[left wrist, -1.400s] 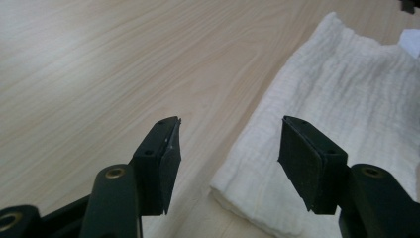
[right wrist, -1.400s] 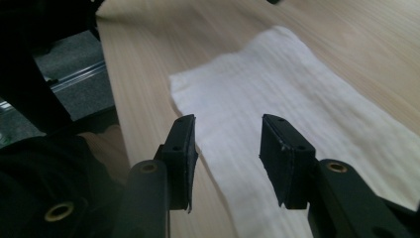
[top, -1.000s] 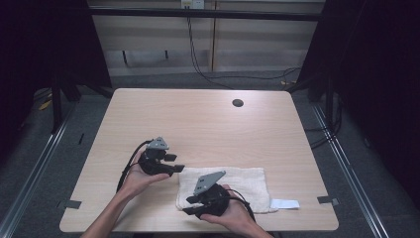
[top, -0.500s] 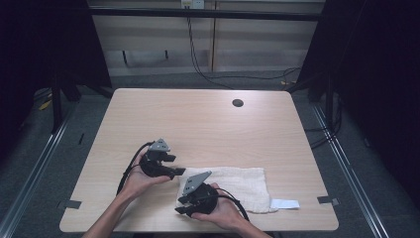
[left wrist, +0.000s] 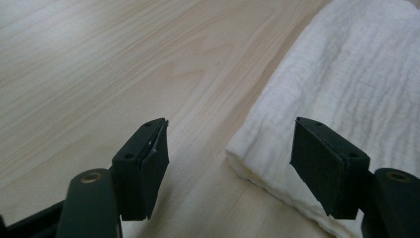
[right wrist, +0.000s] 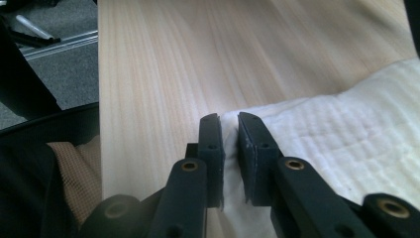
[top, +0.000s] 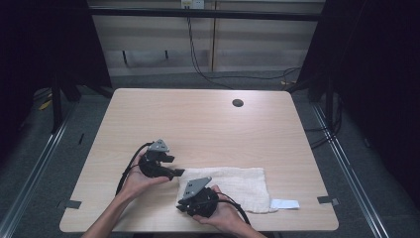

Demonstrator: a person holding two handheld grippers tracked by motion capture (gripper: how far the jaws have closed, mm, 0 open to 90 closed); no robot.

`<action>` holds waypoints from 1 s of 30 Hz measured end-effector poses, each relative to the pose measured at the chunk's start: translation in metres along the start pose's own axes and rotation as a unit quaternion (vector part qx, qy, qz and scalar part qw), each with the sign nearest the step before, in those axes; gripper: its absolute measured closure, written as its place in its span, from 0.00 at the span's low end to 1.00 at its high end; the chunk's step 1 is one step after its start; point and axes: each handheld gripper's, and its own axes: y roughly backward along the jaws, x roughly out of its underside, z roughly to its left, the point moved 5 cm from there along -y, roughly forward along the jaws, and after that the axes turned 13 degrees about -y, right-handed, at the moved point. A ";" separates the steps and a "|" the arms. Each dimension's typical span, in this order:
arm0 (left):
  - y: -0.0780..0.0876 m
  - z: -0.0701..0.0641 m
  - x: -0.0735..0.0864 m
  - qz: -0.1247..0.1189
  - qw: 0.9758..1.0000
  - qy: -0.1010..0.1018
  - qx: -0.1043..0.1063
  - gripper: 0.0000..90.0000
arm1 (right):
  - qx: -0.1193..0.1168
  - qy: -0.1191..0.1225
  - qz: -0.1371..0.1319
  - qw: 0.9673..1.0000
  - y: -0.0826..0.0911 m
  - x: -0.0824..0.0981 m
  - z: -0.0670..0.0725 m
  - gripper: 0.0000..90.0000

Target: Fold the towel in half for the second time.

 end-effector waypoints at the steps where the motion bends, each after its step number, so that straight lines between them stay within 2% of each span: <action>1: -0.001 -0.001 0.000 0.003 1.000 -0.002 0.003 0.36 | 0.001 -0.003 0.000 1.000 0.000 0.000 0.000 0.93; 4: -0.002 -0.003 0.000 0.000 1.000 -0.010 0.013 0.44 | -0.003 -0.012 0.000 1.000 0.000 0.000 -0.001 0.95; 7: -0.003 -0.004 0.000 0.001 1.000 -0.013 0.021 0.48 | 0.003 -0.006 -0.003 1.000 0.000 0.000 -0.002 0.95; 9: -0.004 -0.004 0.000 0.006 1.000 -0.021 0.019 0.49 | 0.001 -0.016 -0.009 1.000 0.000 0.001 -0.001 0.95; 10: -0.006 -0.005 0.000 0.007 0.999 -0.023 0.025 0.50 | -0.001 -0.013 -0.010 1.000 0.000 0.001 -0.002 0.95; 13: -0.012 -0.008 -0.001 0.013 0.999 -0.030 0.026 0.53 | -0.004 -0.019 -0.007 1.000 0.000 0.000 -0.002 0.95; 15: -0.015 -0.009 0.000 0.017 0.999 -0.032 0.030 0.51 | -0.008 -0.018 -0.007 1.000 0.000 0.000 -0.003 0.95; 17: -0.016 -0.008 0.001 0.021 0.999 -0.037 0.026 0.51 | -0.009 -0.025 -0.007 1.000 0.000 0.001 -0.003 0.95; 19: -0.017 -0.007 0.001 0.015 0.999 -0.034 0.023 0.53 | -0.011 -0.030 -0.011 0.999 -0.001 0.000 -0.003 0.95; 21: -0.018 -0.006 0.002 0.019 0.999 -0.032 0.024 0.55 | -0.011 -0.030 -0.008 0.999 -0.001 0.000 -0.003 0.95; 23: -0.020 -0.008 0.003 0.027 0.998 -0.043 0.024 0.59 | -0.013 -0.037 -0.007 0.999 -0.001 -0.001 -0.003 0.95; 25: -0.021 -0.009 0.004 0.032 0.997 -0.063 0.014 0.59 | -0.013 -0.037 -0.006 0.999 -0.001 -0.001 -0.003 0.95; 26: -0.021 -0.010 0.004 0.030 0.998 -0.062 0.014 0.59 | -0.012 -0.036 -0.005 0.999 -0.001 -0.001 -0.003 0.95; 28: -0.019 -0.009 0.005 0.031 0.997 -0.062 0.016 0.63 | -0.013 -0.038 -0.005 0.999 -0.001 -0.001 -0.003 0.95; 30: -0.018 -0.010 0.007 0.024 0.998 -0.062 0.022 0.71 | -0.012 -0.033 -0.004 0.999 -0.001 0.000 -0.003 0.95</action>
